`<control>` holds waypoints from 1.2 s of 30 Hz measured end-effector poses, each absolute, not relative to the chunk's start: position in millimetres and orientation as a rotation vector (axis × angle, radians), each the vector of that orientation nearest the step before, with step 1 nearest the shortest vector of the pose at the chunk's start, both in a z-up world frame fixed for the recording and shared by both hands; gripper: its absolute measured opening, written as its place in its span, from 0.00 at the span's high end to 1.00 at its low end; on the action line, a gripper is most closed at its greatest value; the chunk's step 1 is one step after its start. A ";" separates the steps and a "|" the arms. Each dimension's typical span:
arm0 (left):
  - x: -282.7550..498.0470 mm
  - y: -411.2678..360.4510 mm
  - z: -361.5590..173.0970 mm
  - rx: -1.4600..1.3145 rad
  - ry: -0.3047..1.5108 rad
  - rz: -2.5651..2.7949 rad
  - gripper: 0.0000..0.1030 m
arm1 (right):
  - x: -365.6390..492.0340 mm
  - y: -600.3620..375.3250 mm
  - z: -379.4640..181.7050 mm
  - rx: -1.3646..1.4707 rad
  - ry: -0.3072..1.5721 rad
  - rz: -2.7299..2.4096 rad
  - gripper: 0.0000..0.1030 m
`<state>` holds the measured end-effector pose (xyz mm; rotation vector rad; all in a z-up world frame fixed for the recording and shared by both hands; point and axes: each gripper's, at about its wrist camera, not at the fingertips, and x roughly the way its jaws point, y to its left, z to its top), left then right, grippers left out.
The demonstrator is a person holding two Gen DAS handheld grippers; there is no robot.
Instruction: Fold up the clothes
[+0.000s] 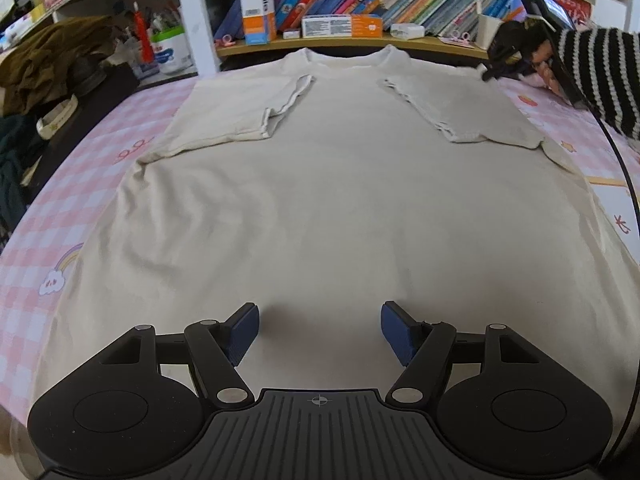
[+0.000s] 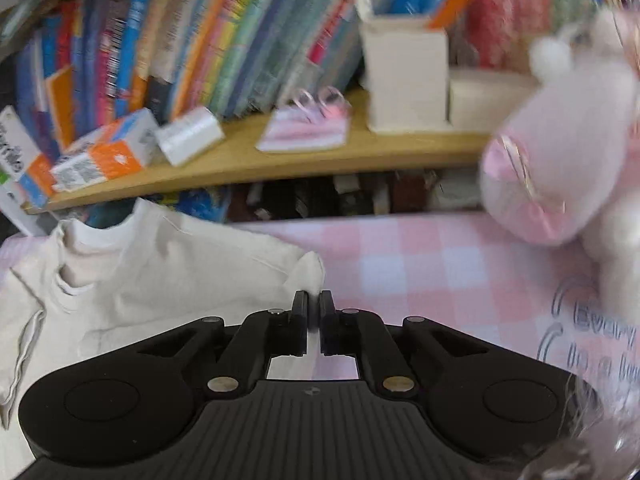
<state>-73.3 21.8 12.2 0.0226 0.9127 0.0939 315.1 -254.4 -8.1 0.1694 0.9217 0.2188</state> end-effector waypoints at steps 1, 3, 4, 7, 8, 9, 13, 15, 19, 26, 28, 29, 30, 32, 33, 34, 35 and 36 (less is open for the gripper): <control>-73.9 23.2 12.4 0.024 0.911 0.097 0.33 | 314.5 -255.1 -9.0 0.179 0.921 0.214 0.94; -75.2 25.5 12.1 0.023 0.911 0.098 0.33 | 313.5 -254.3 -9.0 0.175 0.920 0.203 0.94; -75.1 26.4 11.9 0.022 0.911 0.098 0.33 | 313.2 -252.8 -8.0 0.162 0.919 0.197 0.91; -74.3 28.2 11.9 0.020 0.907 0.099 0.33 | 307.7 -257.0 -1.6 0.143 0.894 0.163 0.80; -74.0 28.6 12.4 0.020 0.902 0.098 0.33 | 303.6 -259.9 1.3 0.146 0.884 0.165 0.80; -73.6 29.0 13.0 0.019 0.896 0.096 0.33 | 300.8 -261.1 2.5 0.147 0.880 0.175 0.80; -70.3 31.9 14.2 0.008 0.880 0.095 0.33 | 276.4 -258.8 11.6 0.102 0.860 0.238 0.71; -69.7 33.5 14.6 0.008 0.870 0.094 0.33 | 261.2 -255.0 16.0 0.081 0.851 0.276 0.68; -68.4 37.9 13.7 0.008 0.862 0.103 0.33 | 233.5 -244.0 17.6 0.063 0.853 0.341 0.68; -69.3 43.8 17.4 0.029 0.822 0.083 0.27 | 187.4 -224.8 25.4 -0.011 0.835 0.383 0.67; -69.9 47.7 19.5 0.030 0.806 0.071 0.26 | 171.7 -220.2 30.4 -0.020 0.821 0.394 0.64; -70.1 49.8 20.5 0.030 0.798 0.065 0.26 | 162.9 -218.4 33.2 -0.025 0.811 0.397 0.63; -70.4 51.8 21.5 0.030 0.790 0.058 0.26 | 154.0 -216.6 36.0 -0.031 0.801 0.401 0.63; -72.0 57.8 22.9 0.028 0.774 0.043 0.25 | 134.9 -213.2 41.4 -0.049 0.780 0.387 0.62; -73.4 60.9 22.9 0.027 0.771 0.036 0.23 | 125.8 -211.7 43.4 -0.056 0.774 0.379 0.62; -75.0 64.1 22.8 0.027 0.768 0.030 0.22 | 116.5 -210.6 45.0 -0.061 0.769 0.372 0.61; -76.5 67.3 22.7 0.028 0.765 0.023 0.22 | 104.4 -209.4 46.7 -0.065 0.761 0.360 0.58; -78.4 70.8 22.7 0.028 0.773 0.023 0.21 | 91.2 -206.1 47.5 -0.063 0.761 0.351 0.57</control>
